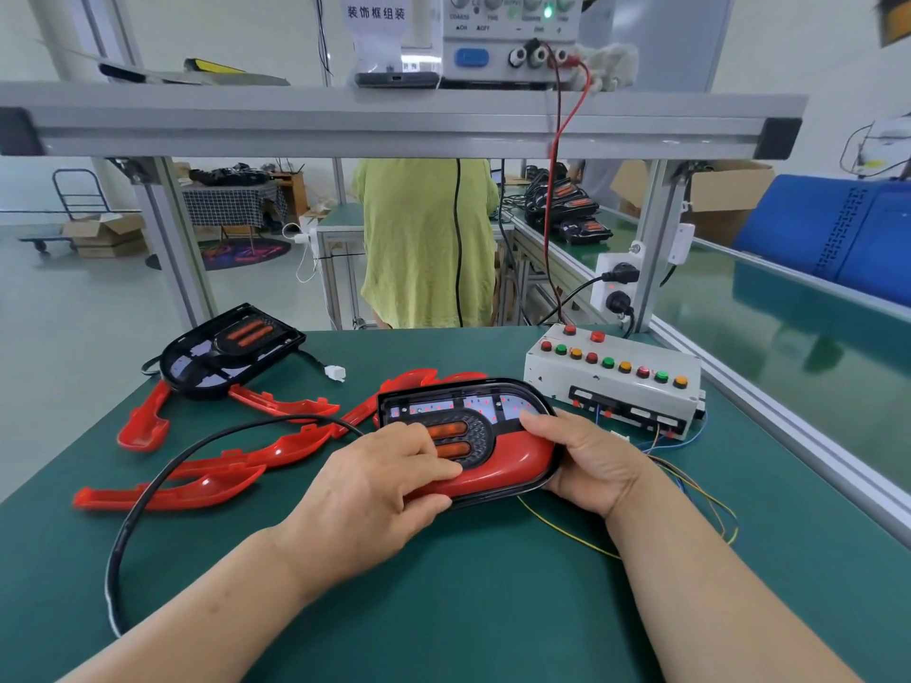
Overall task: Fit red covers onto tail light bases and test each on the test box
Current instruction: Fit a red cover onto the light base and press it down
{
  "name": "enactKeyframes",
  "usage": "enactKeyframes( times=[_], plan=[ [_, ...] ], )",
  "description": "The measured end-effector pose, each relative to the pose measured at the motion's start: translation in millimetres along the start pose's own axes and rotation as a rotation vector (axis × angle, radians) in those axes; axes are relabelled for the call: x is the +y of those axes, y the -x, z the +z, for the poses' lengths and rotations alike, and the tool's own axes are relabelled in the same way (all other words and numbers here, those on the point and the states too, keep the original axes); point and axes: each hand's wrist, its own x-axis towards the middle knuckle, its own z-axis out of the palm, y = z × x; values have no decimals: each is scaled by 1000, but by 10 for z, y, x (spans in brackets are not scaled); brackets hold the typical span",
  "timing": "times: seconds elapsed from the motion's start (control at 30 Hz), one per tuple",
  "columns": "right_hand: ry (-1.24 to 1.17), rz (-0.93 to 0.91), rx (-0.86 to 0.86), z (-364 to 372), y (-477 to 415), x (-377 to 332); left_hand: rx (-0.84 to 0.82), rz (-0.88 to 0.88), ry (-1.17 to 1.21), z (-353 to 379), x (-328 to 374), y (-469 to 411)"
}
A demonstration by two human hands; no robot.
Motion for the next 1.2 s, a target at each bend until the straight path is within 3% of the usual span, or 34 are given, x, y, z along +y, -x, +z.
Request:
enactKeyframes(
  times=[0.77, 0.87, 0.93, 1.0, 1.1, 1.2],
  plan=[
    [-26, -17, -32, -3, 11, 2, 73, -8, 20, 22, -46, -2],
    [-82, -28, -4, -31, 11, -4, 244, -148, 132, -39, -97, -15],
    [-127, -33, 31, -57, 9, -15, 393, -339, 248, -95, -168, -12],
    [-182, -36, 87, -87, 8, -27, 435, -590, 334, -150, -271, -21],
    [-256, -55, 149, -114, 0, -43, 315, -869, 506, -173, -366, -50],
    [-243, -62, 163, -114, -13, -43, 72, -995, 618, -135, -308, -82]
  ],
)
